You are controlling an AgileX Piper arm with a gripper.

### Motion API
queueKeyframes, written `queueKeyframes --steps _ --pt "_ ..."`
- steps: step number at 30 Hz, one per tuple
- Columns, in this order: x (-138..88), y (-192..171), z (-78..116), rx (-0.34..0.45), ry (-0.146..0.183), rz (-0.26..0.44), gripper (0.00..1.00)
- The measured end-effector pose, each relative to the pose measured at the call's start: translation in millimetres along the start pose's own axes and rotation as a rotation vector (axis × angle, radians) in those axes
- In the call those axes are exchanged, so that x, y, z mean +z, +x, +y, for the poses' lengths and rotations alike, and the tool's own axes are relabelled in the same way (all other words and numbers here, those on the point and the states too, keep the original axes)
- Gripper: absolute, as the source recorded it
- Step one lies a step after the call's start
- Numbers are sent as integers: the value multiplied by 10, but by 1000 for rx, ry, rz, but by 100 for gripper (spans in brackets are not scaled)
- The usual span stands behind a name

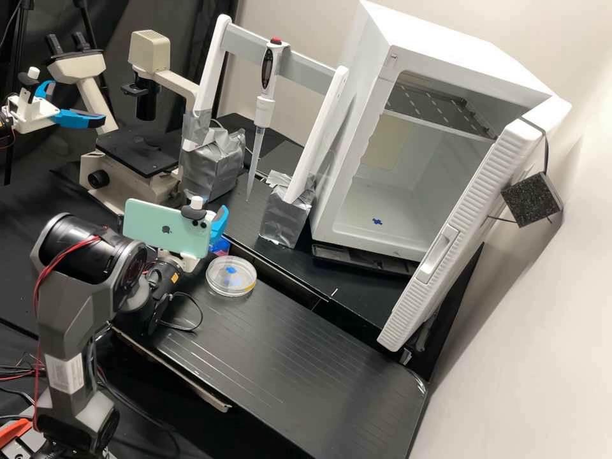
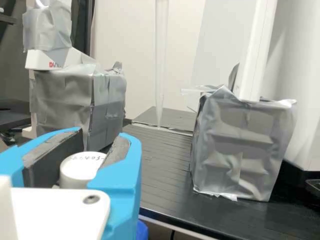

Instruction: Close the bottle

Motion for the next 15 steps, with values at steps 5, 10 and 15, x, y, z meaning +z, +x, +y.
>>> queueKeyframes --steps 5,10,15 --pt "4 38 31 14 -1 0 0" --pt "31 59 18 6 -2 -13 0" --pt "38 68 29 6 -7 -9 0"
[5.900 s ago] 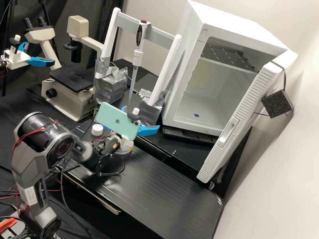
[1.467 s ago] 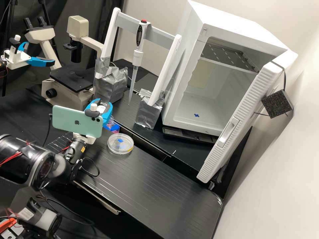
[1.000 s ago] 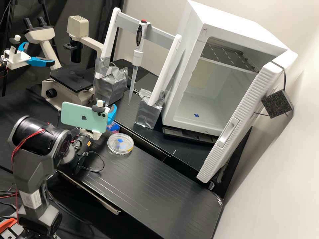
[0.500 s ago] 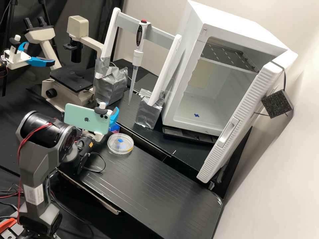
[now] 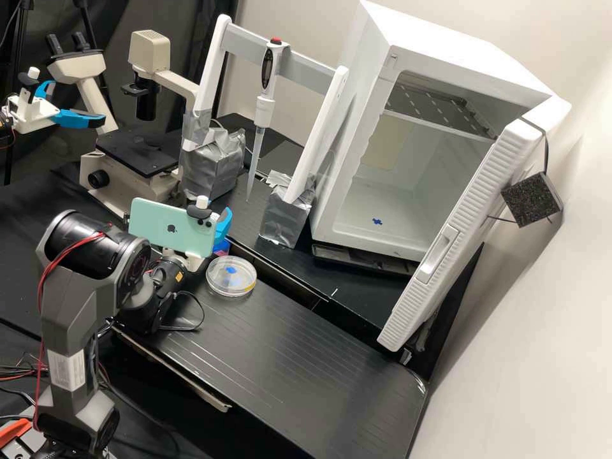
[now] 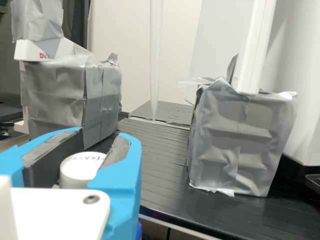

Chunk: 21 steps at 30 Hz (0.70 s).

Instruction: Close the bottle

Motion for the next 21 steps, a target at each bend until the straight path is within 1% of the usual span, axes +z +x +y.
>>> queueKeyframes --steps 1,2,4,7,10,12,21 --pt "0 0 0 0 0 0 0" --pt "0 0 0 0 0 0 100" --pt "0 0 0 0 0 0 100" --pt "-14 0 -11 -4 -21 4 100" --pt "-15 0 -12 0 -25 0 100" --pt "-15 0 -12 0 -39 0 100" --pt "-9 -20 -22 -2 -36 -8 100"
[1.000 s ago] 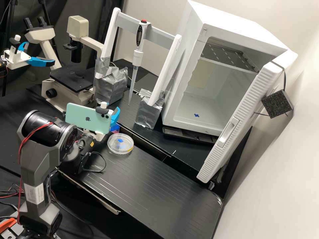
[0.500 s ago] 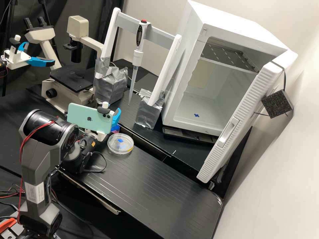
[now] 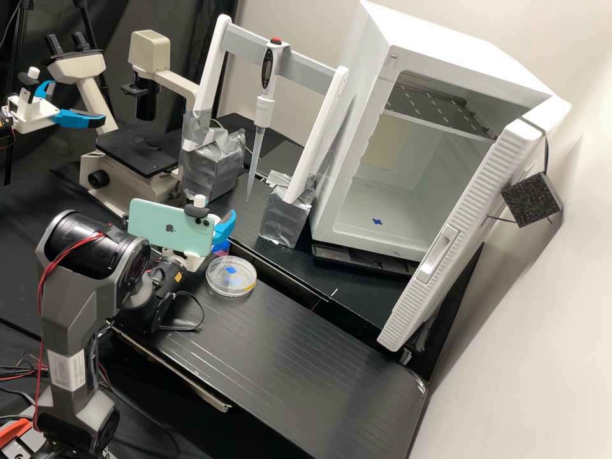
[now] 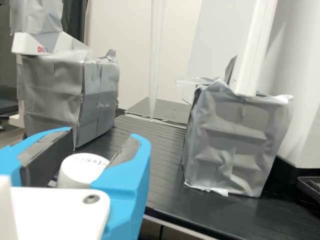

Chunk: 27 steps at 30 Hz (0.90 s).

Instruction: Close the bottle

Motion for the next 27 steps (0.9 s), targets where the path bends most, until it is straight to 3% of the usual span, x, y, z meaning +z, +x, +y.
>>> queueKeyframes --steps 8,16,20,23,27 --pt "-30 -209 154 37 7 20 100" --pt "-45 -604 488 150 113 81 100" --pt "2 -715 591 259 151 22 100" --pt "57 -755 629 300 169 -17 100" --pt "141 -774 679 334 226 -51 100"
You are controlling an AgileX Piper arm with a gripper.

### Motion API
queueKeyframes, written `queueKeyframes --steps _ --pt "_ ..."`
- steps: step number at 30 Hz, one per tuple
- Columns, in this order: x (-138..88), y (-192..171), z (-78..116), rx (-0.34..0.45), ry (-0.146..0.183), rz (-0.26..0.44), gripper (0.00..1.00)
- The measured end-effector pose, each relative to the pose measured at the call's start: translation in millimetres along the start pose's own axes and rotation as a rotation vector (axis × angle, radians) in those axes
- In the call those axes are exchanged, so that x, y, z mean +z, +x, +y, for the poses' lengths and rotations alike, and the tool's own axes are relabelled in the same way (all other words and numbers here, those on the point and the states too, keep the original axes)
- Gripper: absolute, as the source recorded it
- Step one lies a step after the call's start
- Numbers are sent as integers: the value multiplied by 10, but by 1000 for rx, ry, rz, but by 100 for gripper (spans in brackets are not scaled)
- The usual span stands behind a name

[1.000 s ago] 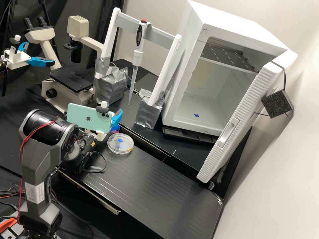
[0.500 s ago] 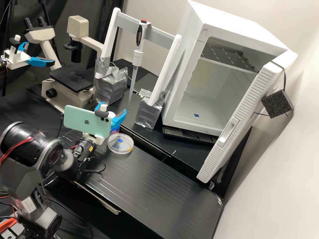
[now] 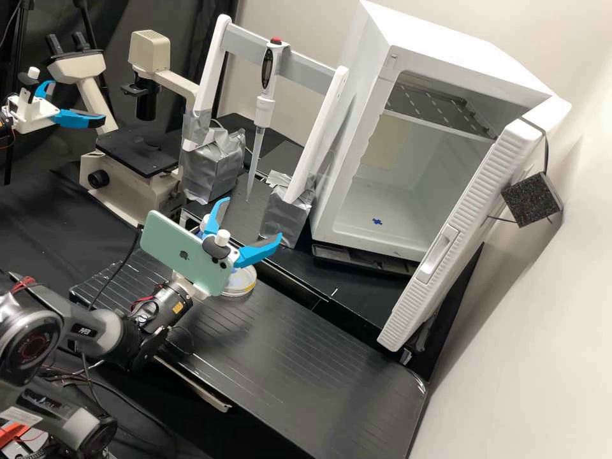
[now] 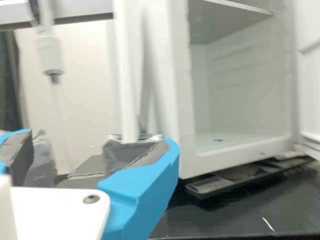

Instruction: Close the bottle

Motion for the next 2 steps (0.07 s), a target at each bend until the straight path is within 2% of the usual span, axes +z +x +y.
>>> queueKeyframes --steps 2 --pt "32 4 13 7 13 -17 100"
